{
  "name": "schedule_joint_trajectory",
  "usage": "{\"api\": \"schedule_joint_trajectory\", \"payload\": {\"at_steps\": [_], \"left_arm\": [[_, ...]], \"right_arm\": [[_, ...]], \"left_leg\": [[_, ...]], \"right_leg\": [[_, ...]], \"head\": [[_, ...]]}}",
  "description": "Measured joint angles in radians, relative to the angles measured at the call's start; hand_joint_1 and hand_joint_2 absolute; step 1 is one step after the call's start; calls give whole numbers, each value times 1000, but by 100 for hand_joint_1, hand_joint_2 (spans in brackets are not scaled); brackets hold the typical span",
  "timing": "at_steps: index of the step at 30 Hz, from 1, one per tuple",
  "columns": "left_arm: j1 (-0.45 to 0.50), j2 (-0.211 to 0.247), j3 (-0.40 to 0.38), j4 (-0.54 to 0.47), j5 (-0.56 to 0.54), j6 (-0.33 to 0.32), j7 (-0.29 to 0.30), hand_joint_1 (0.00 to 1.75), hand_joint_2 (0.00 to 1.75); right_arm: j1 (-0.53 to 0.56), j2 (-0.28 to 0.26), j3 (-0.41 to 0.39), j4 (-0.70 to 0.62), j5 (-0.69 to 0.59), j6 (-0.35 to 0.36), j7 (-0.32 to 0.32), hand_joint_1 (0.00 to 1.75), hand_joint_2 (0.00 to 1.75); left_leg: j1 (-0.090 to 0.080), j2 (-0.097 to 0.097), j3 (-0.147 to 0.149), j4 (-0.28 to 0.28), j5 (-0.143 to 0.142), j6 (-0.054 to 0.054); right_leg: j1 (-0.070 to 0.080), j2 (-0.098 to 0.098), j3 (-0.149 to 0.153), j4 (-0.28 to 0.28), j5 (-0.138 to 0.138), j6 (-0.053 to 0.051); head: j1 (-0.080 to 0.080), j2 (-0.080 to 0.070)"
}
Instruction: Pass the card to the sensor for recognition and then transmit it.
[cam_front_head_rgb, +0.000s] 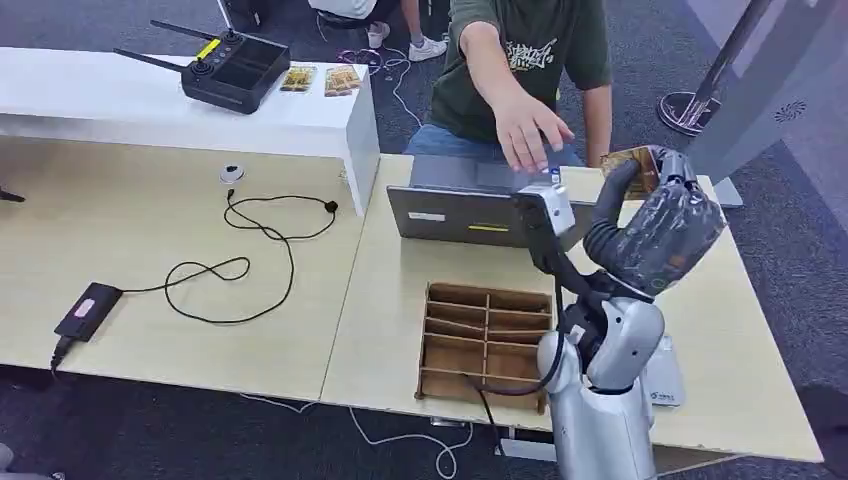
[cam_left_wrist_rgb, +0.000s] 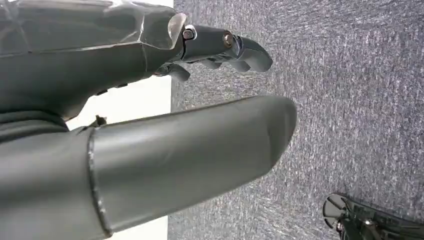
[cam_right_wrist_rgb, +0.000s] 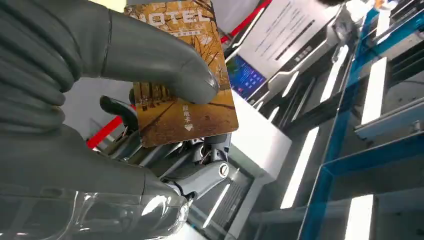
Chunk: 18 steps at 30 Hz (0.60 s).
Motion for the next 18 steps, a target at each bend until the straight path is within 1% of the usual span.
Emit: {"api": "schedule_joint_trajectory", "payload": {"at_steps": [4,13,18], "left_arm": [[0,6,-13,3,-15,-10,0,0,0],[-6,23,-43,14,-36,-19,0,0,0],[-11,29,-51,16,-45,-25,9,0,0]], "right_arm": [[-64,10,33,80,-1,1,0,175,175],[-157,40,85,208,-6,8,2,175,175],[-195,46,111,266,24,35,25,175,175]], "left_leg": [[0,0,0,0,0,0],[0,0,0,0,0,0],[0,0,0,0,0,0]], "right_leg": [[0,0,0,0,0,0],[0,0,0,0,0,0],[0,0,0,0,0,0]], "head": [[0,0],[0,0],[0,0]]}}
